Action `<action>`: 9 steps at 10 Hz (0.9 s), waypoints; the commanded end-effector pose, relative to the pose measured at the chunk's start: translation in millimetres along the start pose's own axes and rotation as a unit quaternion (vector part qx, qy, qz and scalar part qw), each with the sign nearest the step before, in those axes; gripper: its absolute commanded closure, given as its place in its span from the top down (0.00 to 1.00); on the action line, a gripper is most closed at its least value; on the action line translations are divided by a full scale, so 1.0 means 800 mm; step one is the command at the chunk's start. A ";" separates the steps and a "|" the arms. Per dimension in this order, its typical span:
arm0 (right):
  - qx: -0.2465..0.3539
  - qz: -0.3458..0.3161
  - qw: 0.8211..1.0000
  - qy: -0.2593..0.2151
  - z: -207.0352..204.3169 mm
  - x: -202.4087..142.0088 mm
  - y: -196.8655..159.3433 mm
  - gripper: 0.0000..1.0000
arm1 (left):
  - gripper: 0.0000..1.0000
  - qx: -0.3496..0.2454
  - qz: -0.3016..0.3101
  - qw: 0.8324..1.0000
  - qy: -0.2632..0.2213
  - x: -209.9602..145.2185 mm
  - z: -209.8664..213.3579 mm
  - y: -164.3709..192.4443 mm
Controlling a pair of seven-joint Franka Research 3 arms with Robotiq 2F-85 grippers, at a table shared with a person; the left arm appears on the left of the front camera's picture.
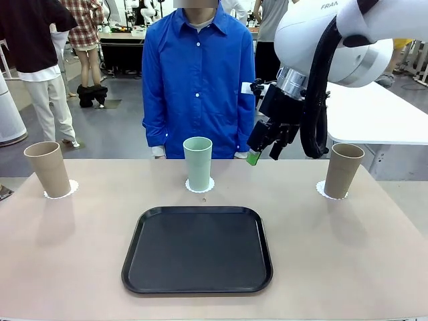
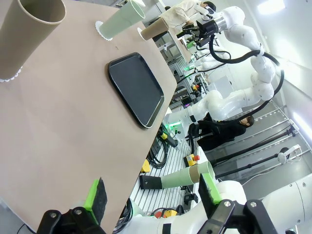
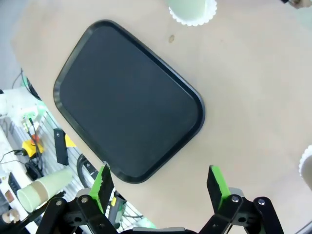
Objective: Place coasters on the table and set cups on them.
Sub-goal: Take one Reusable plastic cup from the Flat Tray and place it on a coaster set by the human.
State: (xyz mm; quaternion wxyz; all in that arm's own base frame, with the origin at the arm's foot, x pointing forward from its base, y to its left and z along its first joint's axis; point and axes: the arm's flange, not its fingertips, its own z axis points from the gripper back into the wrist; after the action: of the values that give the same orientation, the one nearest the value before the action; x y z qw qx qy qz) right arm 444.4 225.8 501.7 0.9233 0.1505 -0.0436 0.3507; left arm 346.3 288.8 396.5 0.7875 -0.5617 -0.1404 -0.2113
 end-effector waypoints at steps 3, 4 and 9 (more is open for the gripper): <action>-0.006 -0.004 1.000 -0.017 -0.004 -0.005 0.001 1.00 | 1.00 0.002 0.001 1.000 0.000 0.000 0.001 -0.003; -0.006 -0.004 1.000 -0.017 -0.004 -0.005 0.001 1.00 | 1.00 0.002 0.001 1.000 0.000 0.000 0.001 -0.003; -0.006 -0.004 1.000 -0.017 -0.004 -0.005 0.001 1.00 | 1.00 0.002 0.001 1.000 0.000 0.000 0.001 -0.003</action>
State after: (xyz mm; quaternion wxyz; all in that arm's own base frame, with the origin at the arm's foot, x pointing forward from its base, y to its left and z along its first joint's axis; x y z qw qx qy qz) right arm 445.4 226.2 501.6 0.9234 0.1494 -0.0517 0.3497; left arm 346.3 288.8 396.5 0.7875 -0.5617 -0.1404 -0.2113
